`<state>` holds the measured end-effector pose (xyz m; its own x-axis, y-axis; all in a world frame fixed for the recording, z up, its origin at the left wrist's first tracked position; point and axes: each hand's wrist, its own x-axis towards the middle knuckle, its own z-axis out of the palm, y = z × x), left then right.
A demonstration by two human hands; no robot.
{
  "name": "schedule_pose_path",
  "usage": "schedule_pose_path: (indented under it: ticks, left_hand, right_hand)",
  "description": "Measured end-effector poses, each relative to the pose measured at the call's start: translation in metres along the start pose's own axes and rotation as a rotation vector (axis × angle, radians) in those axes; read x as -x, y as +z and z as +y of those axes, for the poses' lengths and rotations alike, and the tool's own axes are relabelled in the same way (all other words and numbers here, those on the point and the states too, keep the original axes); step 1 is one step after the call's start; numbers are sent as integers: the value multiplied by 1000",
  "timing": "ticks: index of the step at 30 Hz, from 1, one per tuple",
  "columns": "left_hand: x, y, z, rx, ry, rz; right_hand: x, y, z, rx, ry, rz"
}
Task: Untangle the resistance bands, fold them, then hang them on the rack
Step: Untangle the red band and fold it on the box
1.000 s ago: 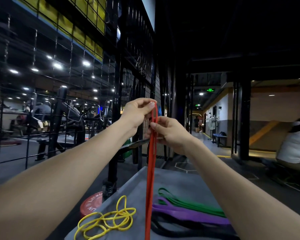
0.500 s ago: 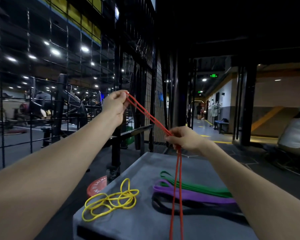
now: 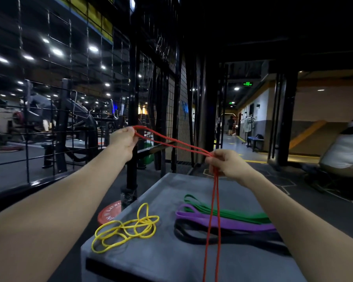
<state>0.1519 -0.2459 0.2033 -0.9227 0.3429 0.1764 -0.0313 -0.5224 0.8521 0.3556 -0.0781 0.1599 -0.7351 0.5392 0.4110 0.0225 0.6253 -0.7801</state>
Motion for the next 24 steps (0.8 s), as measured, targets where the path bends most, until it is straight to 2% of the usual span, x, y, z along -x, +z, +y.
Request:
schedule_pose_path:
  ticks: [1, 3, 5, 6, 9, 11, 13, 16, 18, 20, 24]
  left_hand:
    - [-2, -6, -6, -107, -37, 11]
    - [-7, -19, -17, -475, -68, 5]
    - [-9, -29, -27, -860, 22, -23]
    - [-4, -30, -30, -960, 121, -84]
    - [33, -10, -42, -910, 336, -448]
    - [54, 9, -58, -886, 359, -681]
    - [61, 19, -75, -878, 326, -790]
    - [59, 25, -90, -905, 227, -865]
    - [59, 26, -89, -975, 290, -857]
    - [57, 28, -84, -1002, 379, -799]
    - [56, 32, -64, -771, 389, -657]
  right_hand:
    - [0, 0, -4, 23, -13, 18]
    - [1, -2, -10, 132, -41, 20]
    - [1, -1, -14, 243, -68, -28]
    - [0, 2, -15, 286, -82, -58]
    - [-4, 17, -19, 415, -135, -117]
    - [-4, 26, -21, 439, -165, -130]
    - [-3, 30, -21, 432, -172, -147]
    - [-1, 25, -19, 492, -161, -165]
    - [2, 20, -15, 463, -133, -183]
    - [5, 19, -10, 331, -91, -195]
    - [9, 30, -8, 5, -76, -146]
